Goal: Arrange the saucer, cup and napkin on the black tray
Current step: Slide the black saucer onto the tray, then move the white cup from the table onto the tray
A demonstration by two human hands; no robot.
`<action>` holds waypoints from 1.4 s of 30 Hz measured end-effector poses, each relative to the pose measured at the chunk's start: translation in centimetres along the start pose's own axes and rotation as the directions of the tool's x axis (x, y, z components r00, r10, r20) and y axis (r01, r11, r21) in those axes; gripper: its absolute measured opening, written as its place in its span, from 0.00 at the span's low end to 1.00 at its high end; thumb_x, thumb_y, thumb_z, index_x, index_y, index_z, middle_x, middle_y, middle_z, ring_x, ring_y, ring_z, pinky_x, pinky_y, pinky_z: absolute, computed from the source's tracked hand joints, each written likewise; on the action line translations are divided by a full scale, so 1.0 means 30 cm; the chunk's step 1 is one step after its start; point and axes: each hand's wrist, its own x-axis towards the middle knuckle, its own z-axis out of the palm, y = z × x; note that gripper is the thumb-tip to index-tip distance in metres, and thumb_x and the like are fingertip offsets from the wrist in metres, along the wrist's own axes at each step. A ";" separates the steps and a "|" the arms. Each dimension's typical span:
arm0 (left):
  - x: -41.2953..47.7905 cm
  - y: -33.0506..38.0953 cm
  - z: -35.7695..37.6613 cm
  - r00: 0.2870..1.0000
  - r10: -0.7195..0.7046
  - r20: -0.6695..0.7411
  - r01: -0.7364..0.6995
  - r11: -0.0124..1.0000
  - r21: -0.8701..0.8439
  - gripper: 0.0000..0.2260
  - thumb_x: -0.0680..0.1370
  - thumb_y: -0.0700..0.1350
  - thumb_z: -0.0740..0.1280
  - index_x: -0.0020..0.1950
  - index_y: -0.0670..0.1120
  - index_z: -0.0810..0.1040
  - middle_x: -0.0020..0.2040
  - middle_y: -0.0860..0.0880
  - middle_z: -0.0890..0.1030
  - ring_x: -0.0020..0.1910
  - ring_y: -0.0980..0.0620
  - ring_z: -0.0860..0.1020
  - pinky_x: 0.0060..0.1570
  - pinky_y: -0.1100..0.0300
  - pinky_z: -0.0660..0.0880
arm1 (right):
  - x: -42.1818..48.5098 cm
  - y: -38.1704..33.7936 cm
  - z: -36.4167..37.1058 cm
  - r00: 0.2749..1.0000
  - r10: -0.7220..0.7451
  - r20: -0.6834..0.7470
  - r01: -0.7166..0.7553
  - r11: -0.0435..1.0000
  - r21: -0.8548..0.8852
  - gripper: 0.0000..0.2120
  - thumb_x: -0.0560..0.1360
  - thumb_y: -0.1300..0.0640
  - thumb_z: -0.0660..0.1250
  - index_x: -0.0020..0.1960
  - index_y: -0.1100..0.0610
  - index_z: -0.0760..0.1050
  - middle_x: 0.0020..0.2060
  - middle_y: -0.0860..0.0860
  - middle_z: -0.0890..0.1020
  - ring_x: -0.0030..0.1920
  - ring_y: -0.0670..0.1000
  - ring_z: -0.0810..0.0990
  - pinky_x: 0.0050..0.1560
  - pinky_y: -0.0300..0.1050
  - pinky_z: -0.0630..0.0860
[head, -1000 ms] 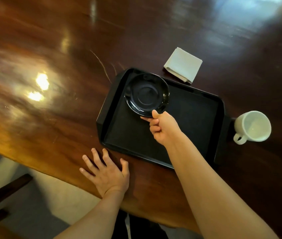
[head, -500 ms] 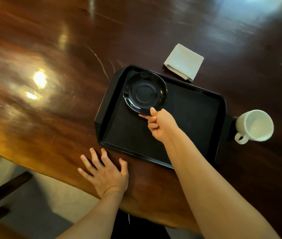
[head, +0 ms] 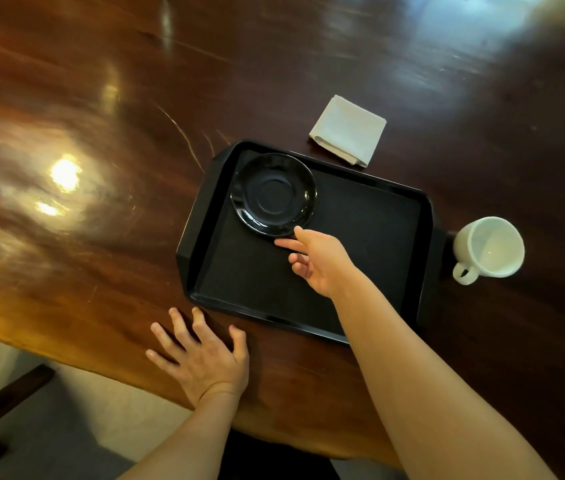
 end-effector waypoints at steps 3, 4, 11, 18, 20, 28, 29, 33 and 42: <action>-0.004 0.002 -0.006 1.000 -0.002 0.005 0.002 1.000 -0.009 0.32 0.74 0.61 0.58 0.73 0.43 0.68 0.79 0.37 0.62 0.81 0.32 0.53 0.76 0.30 0.46 | -0.037 0.007 -0.073 1.000 -0.018 -0.014 0.018 1.000 -0.014 0.15 0.82 0.58 0.63 0.68 0.60 0.73 0.55 0.57 0.84 0.37 0.50 0.81 0.35 0.39 0.80; -0.007 0.003 -0.009 1.000 0.000 0.006 0.000 1.000 -0.008 0.32 0.74 0.61 0.59 0.73 0.43 0.68 0.79 0.37 0.62 0.81 0.32 0.52 0.76 0.30 0.45 | -0.055 0.012 -0.103 0.999 -0.020 -0.034 0.019 1.000 -0.017 0.15 0.82 0.59 0.63 0.68 0.60 0.74 0.55 0.57 0.84 0.40 0.51 0.82 0.37 0.41 0.80; -0.011 0.012 -0.022 1.000 -0.006 0.018 0.007 1.000 -0.029 0.31 0.77 0.58 0.66 0.75 0.44 0.65 0.81 0.38 0.59 0.81 0.33 0.50 0.77 0.32 0.43 | -0.177 0.050 -0.305 0.969 -0.137 -0.205 0.141 0.990 0.007 0.10 0.83 0.56 0.62 0.58 0.61 0.77 0.50 0.58 0.85 0.35 0.49 0.80 0.34 0.41 0.77; -0.013 0.017 -0.027 0.999 -0.028 0.023 0.028 0.999 -0.028 0.32 0.77 0.58 0.66 0.76 0.44 0.64 0.81 0.39 0.57 0.82 0.34 0.48 0.77 0.32 0.43 | -0.280 0.050 -0.466 0.894 -0.217 -0.393 0.249 0.968 0.033 0.10 0.84 0.56 0.60 0.53 0.60 0.78 0.45 0.57 0.84 0.34 0.49 0.79 0.35 0.42 0.76; -0.011 0.017 -0.026 0.999 -0.032 0.017 0.033 0.999 -0.035 0.32 0.77 0.58 0.66 0.76 0.44 0.64 0.82 0.40 0.57 0.82 0.34 0.48 0.77 0.32 0.43 | -0.290 0.054 -0.506 0.867 -0.210 -0.451 0.268 0.961 0.069 0.11 0.84 0.55 0.60 0.55 0.61 0.78 0.45 0.57 0.84 0.33 0.49 0.79 0.34 0.42 0.76; -0.014 0.012 -0.012 0.999 -0.028 -0.016 0.027 0.998 -0.054 0.30 0.78 0.57 0.65 0.76 0.44 0.63 0.81 0.39 0.57 0.82 0.34 0.49 0.77 0.32 0.43 | -0.267 0.073 -0.613 0.751 -0.139 -0.646 0.313 0.936 0.163 0.10 0.82 0.50 0.64 0.60 0.54 0.72 0.51 0.54 0.82 0.46 0.53 0.85 0.42 0.44 0.81; -0.015 0.010 -0.010 0.999 -0.026 -0.020 0.025 0.998 -0.058 0.30 0.78 0.57 0.64 0.76 0.44 0.63 0.81 0.39 0.57 0.82 0.34 0.49 0.77 0.32 0.43 | -0.261 0.071 -0.618 0.750 -0.135 -0.647 0.313 0.935 0.168 0.10 0.82 0.50 0.65 0.59 0.53 0.71 0.52 0.54 0.82 0.47 0.53 0.85 0.42 0.44 0.82; -0.015 0.006 -0.005 0.999 -0.010 -0.040 0.007 0.998 -0.068 0.30 0.78 0.58 0.62 0.75 0.43 0.63 0.81 0.39 0.57 0.82 0.33 0.49 0.77 0.31 0.43 | -0.239 0.054 -0.634 0.779 -0.117 -0.616 0.301 0.932 0.204 0.13 0.82 0.50 0.65 0.62 0.55 0.71 0.55 0.55 0.81 0.49 0.54 0.85 0.47 0.47 0.83; -0.012 0.009 -0.009 0.999 -0.022 -0.032 0.021 0.999 -0.051 0.32 0.77 0.61 0.57 0.75 0.44 0.63 0.81 0.39 0.59 0.81 0.34 0.51 0.77 0.32 0.44 | -0.172 0.027 -0.658 0.789 -0.016 -0.615 0.281 0.899 0.336 0.22 0.81 0.48 0.66 0.71 0.57 0.69 0.56 0.56 0.80 0.47 0.53 0.83 0.45 0.47 0.82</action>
